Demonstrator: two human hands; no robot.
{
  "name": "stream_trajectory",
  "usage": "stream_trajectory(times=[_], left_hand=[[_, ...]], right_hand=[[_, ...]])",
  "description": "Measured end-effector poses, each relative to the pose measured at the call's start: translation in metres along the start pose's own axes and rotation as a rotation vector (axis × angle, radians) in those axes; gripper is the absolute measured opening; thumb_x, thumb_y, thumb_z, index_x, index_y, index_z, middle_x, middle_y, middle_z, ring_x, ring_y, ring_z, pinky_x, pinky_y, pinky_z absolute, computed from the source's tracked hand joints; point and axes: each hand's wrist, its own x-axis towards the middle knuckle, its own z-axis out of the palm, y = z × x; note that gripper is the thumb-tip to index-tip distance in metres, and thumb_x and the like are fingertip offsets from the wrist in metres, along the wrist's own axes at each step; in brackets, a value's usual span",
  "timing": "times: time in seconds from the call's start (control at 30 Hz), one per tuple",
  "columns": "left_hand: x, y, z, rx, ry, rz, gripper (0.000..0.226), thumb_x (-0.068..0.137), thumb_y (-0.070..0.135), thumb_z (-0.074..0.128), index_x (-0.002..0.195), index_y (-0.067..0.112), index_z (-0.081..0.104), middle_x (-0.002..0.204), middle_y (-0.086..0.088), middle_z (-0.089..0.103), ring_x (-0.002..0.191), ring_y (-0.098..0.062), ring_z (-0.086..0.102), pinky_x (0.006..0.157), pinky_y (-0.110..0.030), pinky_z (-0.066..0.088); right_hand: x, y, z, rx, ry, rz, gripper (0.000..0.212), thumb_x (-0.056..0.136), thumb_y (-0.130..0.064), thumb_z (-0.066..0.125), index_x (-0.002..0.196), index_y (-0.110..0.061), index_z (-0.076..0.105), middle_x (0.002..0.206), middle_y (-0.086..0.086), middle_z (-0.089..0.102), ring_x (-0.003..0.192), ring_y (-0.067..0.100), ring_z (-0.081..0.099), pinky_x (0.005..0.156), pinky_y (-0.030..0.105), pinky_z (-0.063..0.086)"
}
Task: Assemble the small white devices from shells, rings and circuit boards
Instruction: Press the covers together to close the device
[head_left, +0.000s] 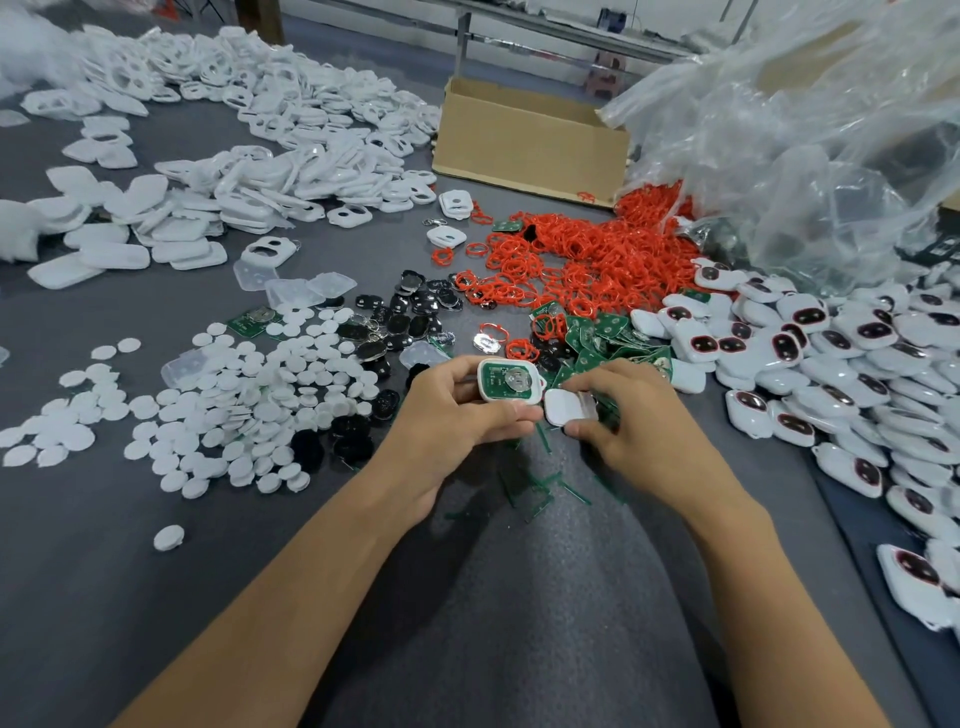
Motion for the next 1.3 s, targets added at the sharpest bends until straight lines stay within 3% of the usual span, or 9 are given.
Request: stream_trajectory(times=[0.1, 0.23, 0.47, 0.6, 0.77, 0.93, 1.1, 1.3], left_hand=[[0.0, 0.0, 0.0, 0.0, 0.002, -0.003, 0.036, 0.077, -0.011, 0.07, 0.11, 0.0, 0.064, 0.106, -0.021, 0.071, 0.098, -0.033, 0.07, 0.079, -0.029, 0.06], [0.001, 0.0, 0.0, 0.011, 0.003, -0.005, 0.039, 0.075, -0.011, 0.071, 0.112, 0.0, 0.063, 0.106, -0.02, 0.071, 0.094, -0.03, 0.071, 0.077, -0.028, 0.06], [0.002, -0.004, -0.002, 0.044, -0.02, 0.025, 0.038, 0.077, -0.016, 0.069, 0.109, 0.004, 0.064, 0.102, -0.016, 0.072, 0.091, -0.022, 0.07, 0.076, -0.028, 0.06], [0.002, -0.002, -0.002, 0.062, -0.049, -0.003, 0.037, 0.079, -0.02, 0.062, 0.107, 0.003, 0.065, 0.1, -0.016, 0.071, 0.092, -0.024, 0.069, 0.082, -0.034, 0.06], [0.002, 0.002, -0.001, 0.016, -0.037, -0.047, 0.02, 0.088, -0.01, 0.056, 0.104, -0.002, 0.066, 0.098, -0.023, 0.07, 0.078, -0.021, 0.069, 0.073, -0.03, 0.06], [0.004, -0.002, 0.001, 0.011, -0.015, -0.035, 0.02, 0.1, 0.01, 0.05, 0.097, 0.001, 0.068, 0.09, -0.013, 0.073, 0.073, -0.016, 0.071, 0.069, -0.029, 0.061], [0.004, -0.004, 0.003, 0.019, 0.038, -0.004, 0.026, 0.102, 0.01, 0.046, 0.091, 0.004, 0.07, 0.087, -0.014, 0.072, 0.07, -0.018, 0.071, 0.063, -0.028, 0.06], [0.004, -0.007, 0.006, 0.072, 0.114, 0.069, 0.022, 0.1, 0.005, 0.049, 0.098, 0.002, 0.07, 0.093, -0.019, 0.072, 0.067, -0.02, 0.07, 0.061, -0.031, 0.061]], right_hand=[[0.001, 0.0, -0.002, 0.017, 0.074, -0.03, 0.032, 0.082, -0.02, 0.073, 0.111, -0.015, 0.063, 0.107, -0.001, 0.06, 0.105, 0.022, 0.05, 0.085, 0.027, 0.035], [0.0, -0.017, -0.011, 0.316, 0.292, -0.111, 0.032, 0.081, -0.009, 0.073, 0.111, -0.012, 0.065, 0.1, -0.005, 0.059, 0.092, 0.008, 0.054, 0.08, 0.011, 0.04], [0.003, -0.04, 0.001, 0.333, 0.201, -0.245, 0.031, 0.082, -0.012, 0.073, 0.111, -0.008, 0.066, 0.107, 0.003, 0.063, 0.098, 0.015, 0.056, 0.087, 0.028, 0.046], [0.003, -0.038, 0.003, 0.326, 0.187, -0.238, 0.032, 0.08, -0.012, 0.073, 0.112, -0.01, 0.067, 0.109, 0.002, 0.062, 0.102, 0.017, 0.054, 0.088, 0.029, 0.044], [0.003, -0.038, 0.002, 0.352, 0.162, -0.209, 0.033, 0.078, -0.008, 0.074, 0.11, -0.014, 0.068, 0.107, -0.001, 0.062, 0.101, 0.015, 0.055, 0.088, 0.028, 0.045], [0.003, -0.04, 0.002, 0.438, 0.151, -0.144, 0.035, 0.074, -0.007, 0.078, 0.107, -0.018, 0.071, 0.104, -0.001, 0.064, 0.096, 0.013, 0.059, 0.082, 0.029, 0.05], [0.004, -0.043, 0.004, 0.574, 0.146, -0.079, 0.038, 0.068, 0.002, 0.08, 0.102, -0.015, 0.073, 0.101, 0.006, 0.064, 0.087, 0.019, 0.062, 0.073, 0.039, 0.052], [0.006, -0.045, 0.008, 0.624, 0.16, -0.03, 0.039, 0.063, 0.003, 0.083, 0.095, -0.016, 0.074, 0.095, 0.006, 0.063, 0.07, 0.011, 0.053, 0.063, 0.031, 0.048]])
